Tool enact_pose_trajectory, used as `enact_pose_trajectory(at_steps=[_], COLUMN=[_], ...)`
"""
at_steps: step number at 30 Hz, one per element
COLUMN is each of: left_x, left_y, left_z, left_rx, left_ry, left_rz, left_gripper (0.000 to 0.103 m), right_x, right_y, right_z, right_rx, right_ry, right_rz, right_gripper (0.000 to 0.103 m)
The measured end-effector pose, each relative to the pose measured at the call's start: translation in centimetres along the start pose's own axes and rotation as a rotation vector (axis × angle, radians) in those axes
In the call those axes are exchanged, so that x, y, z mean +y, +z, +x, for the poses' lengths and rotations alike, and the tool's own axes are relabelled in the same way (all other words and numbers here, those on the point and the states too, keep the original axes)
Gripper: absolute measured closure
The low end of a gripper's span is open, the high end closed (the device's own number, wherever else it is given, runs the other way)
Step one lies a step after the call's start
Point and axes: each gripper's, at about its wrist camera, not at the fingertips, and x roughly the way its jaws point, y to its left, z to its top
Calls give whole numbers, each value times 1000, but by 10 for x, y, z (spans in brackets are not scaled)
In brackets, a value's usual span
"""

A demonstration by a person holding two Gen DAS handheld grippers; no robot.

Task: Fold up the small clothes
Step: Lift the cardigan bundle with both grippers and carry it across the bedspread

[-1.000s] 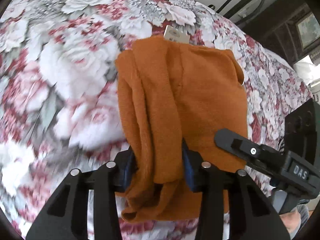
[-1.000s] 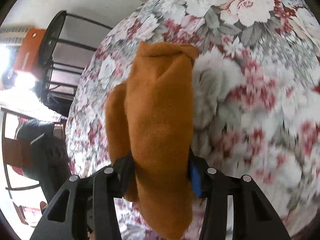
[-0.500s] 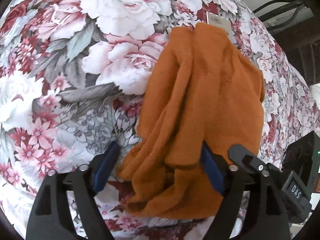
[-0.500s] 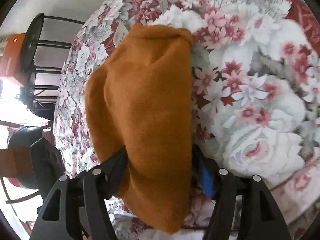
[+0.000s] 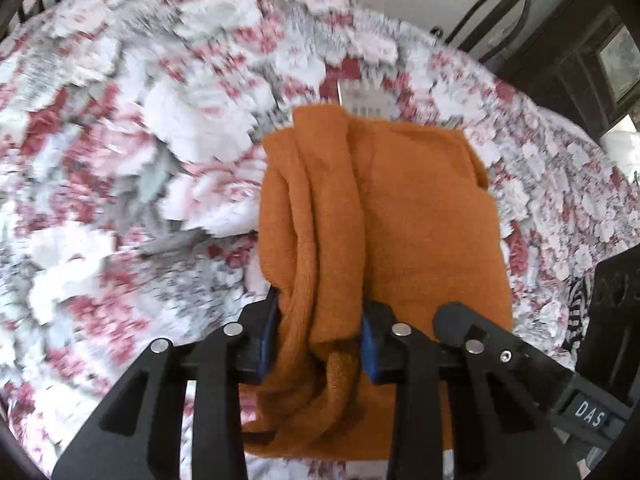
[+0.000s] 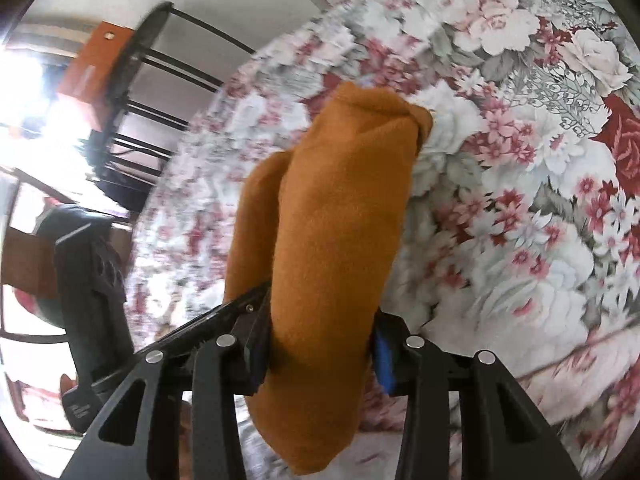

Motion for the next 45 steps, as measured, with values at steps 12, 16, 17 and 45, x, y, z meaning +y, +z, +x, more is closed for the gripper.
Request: enact_pose_trajectory(at_steps=[12,16,17,45], left_x=[25,37,45,304], left_y=[-35,-52,-58,-135], left_z=[-116,-145,-156,-334], left_rx=[-210,-282,-304,-678], left_ry=[54,185,207,383], left_rz=[-87,-90,-109,-595], left_gripper=[71,71,71,71], right_x=[79,108,121,415], right_y=[-33,-34,-35,-138], right_z=[-32,-16,-11,109], right_rx=[-75,-18,1,189], right_ry=[128,189,217,555], right_rz=[-203,-186,-183,-627], right_gripper=[61,61,61,61])
